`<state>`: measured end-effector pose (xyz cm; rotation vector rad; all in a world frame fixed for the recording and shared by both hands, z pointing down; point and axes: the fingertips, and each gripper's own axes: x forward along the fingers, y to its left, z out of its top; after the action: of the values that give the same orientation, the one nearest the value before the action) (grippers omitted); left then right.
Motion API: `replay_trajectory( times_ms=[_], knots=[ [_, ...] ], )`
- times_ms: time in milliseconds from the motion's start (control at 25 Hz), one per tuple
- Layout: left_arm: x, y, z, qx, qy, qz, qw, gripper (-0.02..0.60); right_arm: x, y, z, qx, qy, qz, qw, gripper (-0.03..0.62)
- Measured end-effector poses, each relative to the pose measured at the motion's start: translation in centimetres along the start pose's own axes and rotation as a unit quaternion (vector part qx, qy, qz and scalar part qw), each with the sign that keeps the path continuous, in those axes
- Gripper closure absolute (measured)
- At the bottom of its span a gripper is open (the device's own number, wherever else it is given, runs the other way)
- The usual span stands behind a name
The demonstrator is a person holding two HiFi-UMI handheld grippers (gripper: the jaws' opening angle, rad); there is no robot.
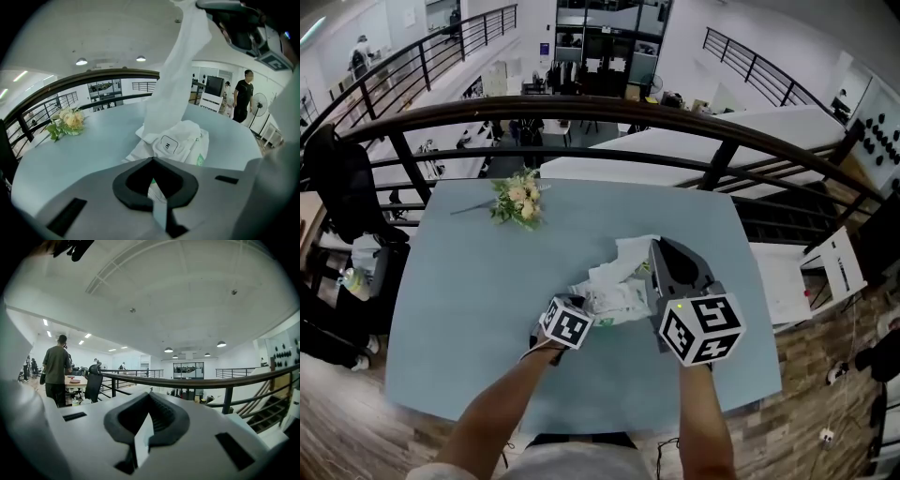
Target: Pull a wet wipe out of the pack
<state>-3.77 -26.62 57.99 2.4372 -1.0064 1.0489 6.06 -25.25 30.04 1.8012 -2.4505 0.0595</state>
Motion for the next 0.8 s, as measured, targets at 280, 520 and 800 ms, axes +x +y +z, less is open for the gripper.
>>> replay_trajectory(
  times_ms=[280,520,800],
  knots=[
    [-2.8,0.7,2.8,-0.013,-0.042,0.006,0.9990,0.586,0.0,-0.1,-1.9,0.013,0.010,-0.003,1.000,0.591],
    [-7.2,2.5,6.1,-0.025,-0.106,0.028,0.9936,0.586,0.3,0.5,-2.9,0.023,0.017,0.001,1.000,0.591],
    [-12.1,4.5,9.7,-0.032,-0.178,0.059,0.9818,0.586,0.7,0.6,-3.9,0.033,0.022,0.006,0.999,0.591]
  ],
)
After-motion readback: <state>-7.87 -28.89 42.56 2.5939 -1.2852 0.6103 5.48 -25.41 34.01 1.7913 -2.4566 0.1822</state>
